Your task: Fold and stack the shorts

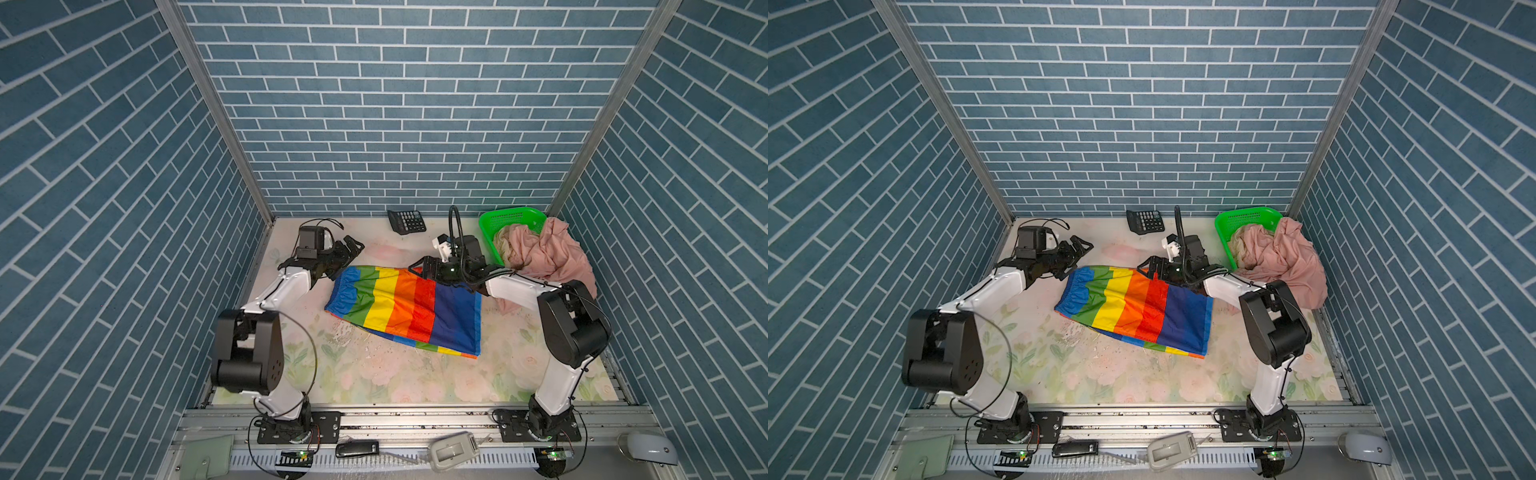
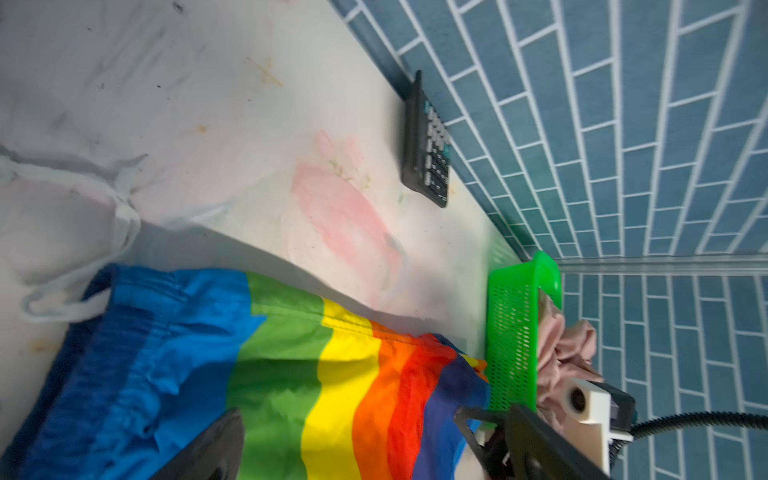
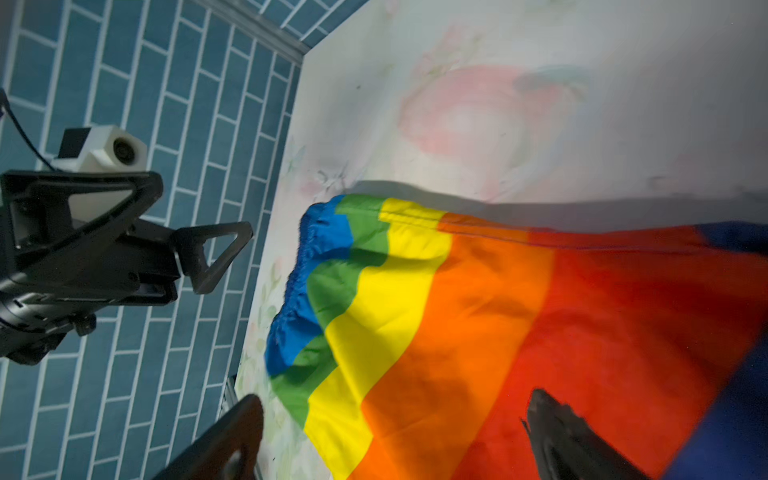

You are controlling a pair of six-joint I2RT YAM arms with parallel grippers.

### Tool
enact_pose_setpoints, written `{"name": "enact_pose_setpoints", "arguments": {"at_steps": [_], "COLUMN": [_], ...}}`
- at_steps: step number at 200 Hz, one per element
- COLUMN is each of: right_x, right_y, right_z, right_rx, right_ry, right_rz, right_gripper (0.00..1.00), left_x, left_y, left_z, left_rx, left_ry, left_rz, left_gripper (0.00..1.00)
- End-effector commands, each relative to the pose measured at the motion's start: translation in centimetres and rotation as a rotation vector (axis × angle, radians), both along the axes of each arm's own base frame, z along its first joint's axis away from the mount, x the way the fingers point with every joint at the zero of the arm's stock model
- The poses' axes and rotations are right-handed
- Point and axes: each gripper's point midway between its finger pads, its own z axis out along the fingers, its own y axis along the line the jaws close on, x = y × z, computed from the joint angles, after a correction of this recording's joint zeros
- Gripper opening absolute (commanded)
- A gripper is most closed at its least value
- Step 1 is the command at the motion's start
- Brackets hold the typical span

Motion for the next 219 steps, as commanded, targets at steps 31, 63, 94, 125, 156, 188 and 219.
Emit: {"name": "enact_pose_setpoints", "arguments": {"at_steps": [31,63,94,125,156,188,219], "right_x": [-4.5,-5.2,-2.7,0.4,3.2,4.7,4.2], "right_y": [5.7,7.2,5.3,1.5,-2.2,-3.9,-4.5], "right_z": [-2.0,-5.8,-9.8,-13.0,-14.2,-11.4,-5.1], "right_rx": [0.114,0.078,-0.020,-0.132,-0.192,-0.249,-0.235], "right_ry": [0.096,0.157,0.168,0.178,0.179,0.114,0.010], "right_rz": [0.064,0.076,0.031,-0.009,-0.049,-0.023,-0.022], "right_gripper": [0.99,0.99,0.99,0.99,0.99,0.99,0.99], "left_x": [-6.2,-7.4,-8.6,-10.0,-10.1,-8.0,-6.8], "left_y": [-2.2,-1.7,-0.4,1.5,2.9,3.9,6.6], "left_z": [-5.8,-9.2,-13.1,-15.2,-14.8,-10.0,-6.2], "left_rx": [-0.130,-0.106,-0.083,-0.056,0.001,0.126,0.284], "left_ry": [0.160,0.229,0.312,0.367,0.368,0.296,0.242], "left_rz": [0.021,0.022,0.046,0.062,0.052,0.011,0.013], "left_gripper": [1.00,0.99,1.00,1.00,1.00,1.00,1.00]}}
